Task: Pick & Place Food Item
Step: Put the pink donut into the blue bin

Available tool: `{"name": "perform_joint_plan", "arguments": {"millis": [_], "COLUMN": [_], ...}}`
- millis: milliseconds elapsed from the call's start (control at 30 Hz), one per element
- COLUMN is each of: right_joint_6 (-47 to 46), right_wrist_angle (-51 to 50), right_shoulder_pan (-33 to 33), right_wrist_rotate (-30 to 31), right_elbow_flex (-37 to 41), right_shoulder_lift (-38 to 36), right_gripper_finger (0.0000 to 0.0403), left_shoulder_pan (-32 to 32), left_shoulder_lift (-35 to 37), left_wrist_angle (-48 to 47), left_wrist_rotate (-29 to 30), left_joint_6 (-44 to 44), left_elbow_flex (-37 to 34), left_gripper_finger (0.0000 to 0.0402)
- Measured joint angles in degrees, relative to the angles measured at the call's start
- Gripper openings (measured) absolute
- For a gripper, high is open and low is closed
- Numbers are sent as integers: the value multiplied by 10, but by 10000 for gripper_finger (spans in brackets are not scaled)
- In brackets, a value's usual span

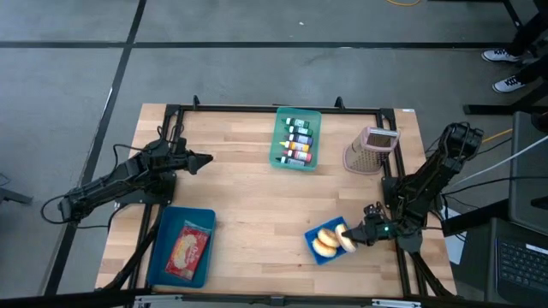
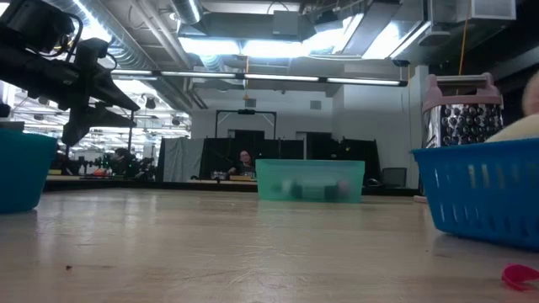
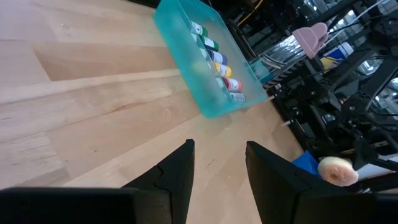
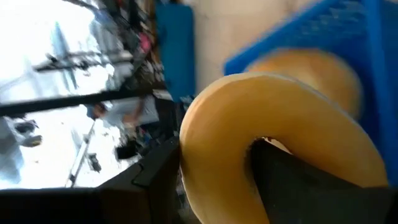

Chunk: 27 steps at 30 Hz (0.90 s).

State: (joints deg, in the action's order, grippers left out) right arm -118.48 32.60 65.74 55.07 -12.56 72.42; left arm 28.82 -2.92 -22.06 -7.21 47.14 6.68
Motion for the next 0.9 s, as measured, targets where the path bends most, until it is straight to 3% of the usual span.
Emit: {"name": "perform_joint_plan", "arguments": {"millis": [167, 567, 900], "right_joint_6": [-39, -34, -20], "right_wrist_angle": [-13, -12, 9], "right_shoulder_pan": [-2, -2, 0], "right_wrist_rotate": [-64, 9, 38], "right_elbow_flex": [0, 0, 0], "right_shoulder_lift": [0, 0, -29], "right_gripper_finger": [201, 328, 337], "left_shoulder_pan": [0, 0, 0], "left_shoulder_lift": [0, 0, 0], "left_wrist_angle": [0, 0, 0], "left_wrist_rotate": [0, -25, -37], "left_joint_6": [-8, -5, -3], "left_elbow_flex": [0, 0, 0], "left_gripper_finger": [139, 139, 139]}}
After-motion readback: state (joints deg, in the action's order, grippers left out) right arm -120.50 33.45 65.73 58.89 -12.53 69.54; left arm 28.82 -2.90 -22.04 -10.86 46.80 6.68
